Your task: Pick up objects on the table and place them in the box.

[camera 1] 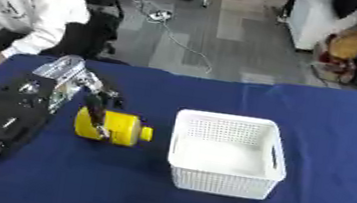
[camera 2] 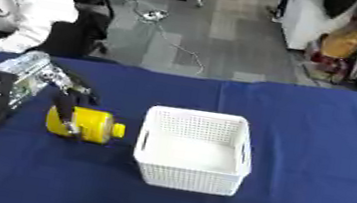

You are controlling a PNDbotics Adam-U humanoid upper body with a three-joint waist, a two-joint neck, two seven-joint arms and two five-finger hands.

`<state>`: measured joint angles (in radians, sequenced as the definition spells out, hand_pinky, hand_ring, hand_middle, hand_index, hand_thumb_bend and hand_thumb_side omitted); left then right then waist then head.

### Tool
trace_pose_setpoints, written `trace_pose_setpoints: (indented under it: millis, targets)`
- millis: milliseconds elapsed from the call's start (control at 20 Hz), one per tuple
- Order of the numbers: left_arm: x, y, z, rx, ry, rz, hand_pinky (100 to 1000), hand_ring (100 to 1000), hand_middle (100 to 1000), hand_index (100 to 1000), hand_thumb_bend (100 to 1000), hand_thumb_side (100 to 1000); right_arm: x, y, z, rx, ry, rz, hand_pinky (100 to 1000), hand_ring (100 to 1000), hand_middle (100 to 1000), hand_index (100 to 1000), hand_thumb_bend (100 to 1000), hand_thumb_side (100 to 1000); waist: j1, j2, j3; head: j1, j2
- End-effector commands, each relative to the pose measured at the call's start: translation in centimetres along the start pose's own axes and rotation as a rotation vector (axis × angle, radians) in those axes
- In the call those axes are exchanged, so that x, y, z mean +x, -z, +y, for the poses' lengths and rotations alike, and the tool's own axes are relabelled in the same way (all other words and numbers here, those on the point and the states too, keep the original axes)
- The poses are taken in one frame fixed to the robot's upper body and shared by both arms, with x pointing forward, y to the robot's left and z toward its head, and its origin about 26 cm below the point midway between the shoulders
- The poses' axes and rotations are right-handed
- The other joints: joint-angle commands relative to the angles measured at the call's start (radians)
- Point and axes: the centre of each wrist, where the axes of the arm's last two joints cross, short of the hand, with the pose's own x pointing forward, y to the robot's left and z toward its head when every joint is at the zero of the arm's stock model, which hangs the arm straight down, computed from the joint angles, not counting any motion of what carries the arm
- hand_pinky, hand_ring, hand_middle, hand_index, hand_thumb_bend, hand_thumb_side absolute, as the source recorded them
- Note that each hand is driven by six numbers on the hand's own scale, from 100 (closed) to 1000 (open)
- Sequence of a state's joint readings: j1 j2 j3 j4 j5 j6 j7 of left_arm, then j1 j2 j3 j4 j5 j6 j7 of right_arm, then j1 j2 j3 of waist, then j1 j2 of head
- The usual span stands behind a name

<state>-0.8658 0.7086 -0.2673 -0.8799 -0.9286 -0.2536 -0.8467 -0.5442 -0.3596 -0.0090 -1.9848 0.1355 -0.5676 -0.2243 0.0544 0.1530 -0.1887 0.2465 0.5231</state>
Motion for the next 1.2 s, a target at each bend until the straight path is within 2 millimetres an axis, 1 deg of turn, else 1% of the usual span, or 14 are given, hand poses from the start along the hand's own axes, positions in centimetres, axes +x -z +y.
trace_pose_setpoints:
  millis: [50,500,950,1100,1200]
  targets:
    - [-1.2,-1.5,1.4,-0.022,0.04,-0.005,658,749,886,956,879,555,0.3,1.0,-0.1,-0.001,0.002,-0.039,428,495,601,739,100,1000,-0.003,-0.007,-0.001,0.012,-0.016]
    - [-1.9,-1.9,1.3,-0.027,0.031,0.022,664,752,888,955,875,552,0.3,1.4,0.0,0.004,0.008,-0.055,430,496,602,741,100,1000,-0.006,0.023,-0.01,0.005,-0.035]
    - [-2.4,-2.3,1.5,-0.025,0.029,0.043,666,752,887,955,862,545,0.4,1.7,0.1,0.005,0.014,-0.067,431,496,603,741,100,1000,-0.007,0.044,-0.015,0.006,-0.05]
    - [-2.6,-2.4,1.4,-0.027,0.024,0.05,667,752,887,955,829,539,0.4,1.8,0.1,0.007,0.014,-0.07,432,497,603,742,100,1000,-0.006,0.05,-0.017,0.007,-0.053]
    - [-2.7,-2.4,1.3,-0.028,0.018,0.054,668,751,887,953,788,546,0.4,1.9,0.1,0.008,0.015,-0.072,432,497,603,742,100,1000,-0.006,0.054,-0.018,0.007,-0.054]
